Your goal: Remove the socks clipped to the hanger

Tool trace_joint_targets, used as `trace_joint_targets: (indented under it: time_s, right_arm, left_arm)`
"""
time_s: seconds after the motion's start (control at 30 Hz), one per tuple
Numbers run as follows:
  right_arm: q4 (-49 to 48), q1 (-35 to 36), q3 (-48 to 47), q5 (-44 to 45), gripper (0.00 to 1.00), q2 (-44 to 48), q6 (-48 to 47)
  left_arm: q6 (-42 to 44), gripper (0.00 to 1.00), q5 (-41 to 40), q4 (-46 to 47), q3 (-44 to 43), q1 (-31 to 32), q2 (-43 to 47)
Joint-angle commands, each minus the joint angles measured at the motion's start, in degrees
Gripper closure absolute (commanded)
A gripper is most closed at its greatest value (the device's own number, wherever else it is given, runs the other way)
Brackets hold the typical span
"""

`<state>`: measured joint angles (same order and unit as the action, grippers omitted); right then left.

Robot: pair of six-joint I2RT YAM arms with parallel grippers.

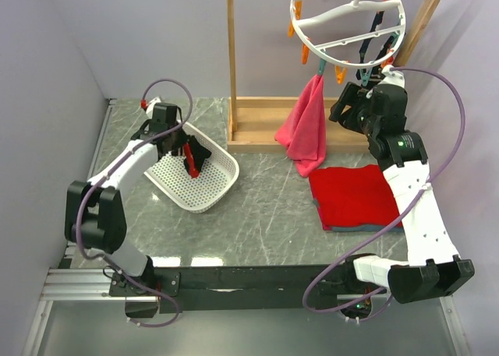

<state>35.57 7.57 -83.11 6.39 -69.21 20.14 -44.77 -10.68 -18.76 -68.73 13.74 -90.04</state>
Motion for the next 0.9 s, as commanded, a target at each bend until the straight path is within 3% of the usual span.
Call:
trace_joint_targets:
  time_s: [0.0,0.13,0.23,0.27,0.33,0.37,0.43,0.47,0.57,0.7,0.87]
  right_arm:
    - [-2.4,0.4,-0.1,0.7,0.00,2.2,-0.1]
    - [-2.1,0.5,-0.4,1.2,0.00,2.2,-0.4]
    - [-2.2,0.6,-0.4,1.4,0.00,2.3,-0.5]
    - [-2.3,0.5,-0.3,1.4,0.00,2.4,-0.5]
    - [-2.6,0.5,-0.1,1.5,0.00,2.4,-0.5]
    - [-2.6,0.5,0.0,1.7,0.00,2.4,-0.5]
    - [-2.4,0.6,-0.2,1.6,0.00,1.7,-0.5]
    - [-2.3,0.5,-0.5,1.6,0.00,1.4,-0.5]
    - [-2.1,0.5,-0.4,1.4,0.00,0.7,-0.5]
    - [-2.2,0.6,-0.5,2.5,0.00,0.7,-0.6]
    - [-0.9,0.6,-2.6,5.4,0.00,-1.1,-2.2]
  left_arm:
    - [0.2,0.99,-0.8,1.1,-4.0,-2.5,-4.5]
    - [-0.1,0.99,6.1,0.9,-6.9,-2.9,-10.5]
    - [-0.8,0.97,8.6,4.0,-4.0,-2.9,-11.8]
    - [-0.8,0.82,8.6,4.7,-3.3,-2.9,-11.6]
    - [-0.9,0.63,8.0,5.0,-2.2,-2.9,-11.0]
    - [-1.1,0.46,7.8,4.9,-1.9,-2.9,-9.9]
    - [-1.3,0.32,7.7,4.8,-0.9,-2.5,-8.0]
    - [-1.6,0.01,7.3,4.7,-0.6,-2.1,-5.4]
    - [-1.9,0.03,6.7,3.8,-0.2,0.5,0.3]
    - [-1.4,0.04,6.5,5.8,0.8,8.9,7.5]
    - [-2.2,0.04,17.3,16.7,5.2,19.0,11.3]
